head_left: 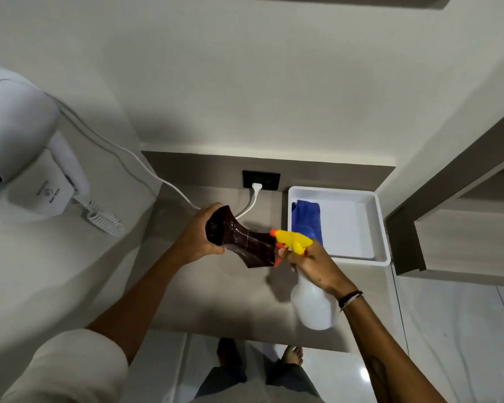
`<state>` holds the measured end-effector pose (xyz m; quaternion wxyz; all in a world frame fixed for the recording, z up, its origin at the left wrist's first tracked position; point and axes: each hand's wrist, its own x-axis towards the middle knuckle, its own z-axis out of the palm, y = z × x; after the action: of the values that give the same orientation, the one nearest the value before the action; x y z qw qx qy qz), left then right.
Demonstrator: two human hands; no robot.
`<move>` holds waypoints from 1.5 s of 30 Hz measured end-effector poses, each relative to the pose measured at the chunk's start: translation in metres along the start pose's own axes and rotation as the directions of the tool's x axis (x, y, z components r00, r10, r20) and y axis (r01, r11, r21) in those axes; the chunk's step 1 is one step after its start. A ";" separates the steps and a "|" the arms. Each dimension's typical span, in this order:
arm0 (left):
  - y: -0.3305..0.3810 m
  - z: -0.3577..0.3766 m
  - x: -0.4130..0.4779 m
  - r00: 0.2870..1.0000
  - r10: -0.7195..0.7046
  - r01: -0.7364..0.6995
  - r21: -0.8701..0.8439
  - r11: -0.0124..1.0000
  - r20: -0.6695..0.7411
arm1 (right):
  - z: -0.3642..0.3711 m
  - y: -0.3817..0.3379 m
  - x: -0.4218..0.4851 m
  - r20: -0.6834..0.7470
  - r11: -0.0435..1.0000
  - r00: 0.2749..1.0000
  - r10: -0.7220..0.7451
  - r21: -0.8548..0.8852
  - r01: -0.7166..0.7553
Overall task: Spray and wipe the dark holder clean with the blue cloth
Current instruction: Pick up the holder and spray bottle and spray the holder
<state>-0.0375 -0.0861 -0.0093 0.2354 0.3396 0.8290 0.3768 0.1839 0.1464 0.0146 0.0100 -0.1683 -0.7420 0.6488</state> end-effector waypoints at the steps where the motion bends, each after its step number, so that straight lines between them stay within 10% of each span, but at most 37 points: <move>1: -0.001 -0.001 0.001 1.000 0.005 -0.005 0.002 1.000 0.001 | 0.006 0.000 0.001 0.026 1.000 1.000 0.011 -0.009 -0.011; 23: -0.016 -0.007 -0.001 0.995 0.076 -0.068 0.115 0.991 -0.063 | 0.024 0.017 0.018 0.006 0.894 1.000 0.020 -0.448 -0.015; 35: -0.021 -0.015 -0.005 0.897 -0.434 0.399 -0.264 0.878 -0.089 | 0.020 0.017 0.022 0.003 0.938 1.000 -0.024 -0.345 0.023; 45: -0.017 -0.019 -0.015 0.935 -0.348 0.348 -0.351 0.869 0.066 | 0.042 0.003 0.029 0.134 0.917 0.990 -0.050 -0.387 0.098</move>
<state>-0.0467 -0.1143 -0.0096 0.3572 0.1363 0.7941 0.4725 0.1472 0.1141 -0.0009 -0.0444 -0.0991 -0.8620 0.4952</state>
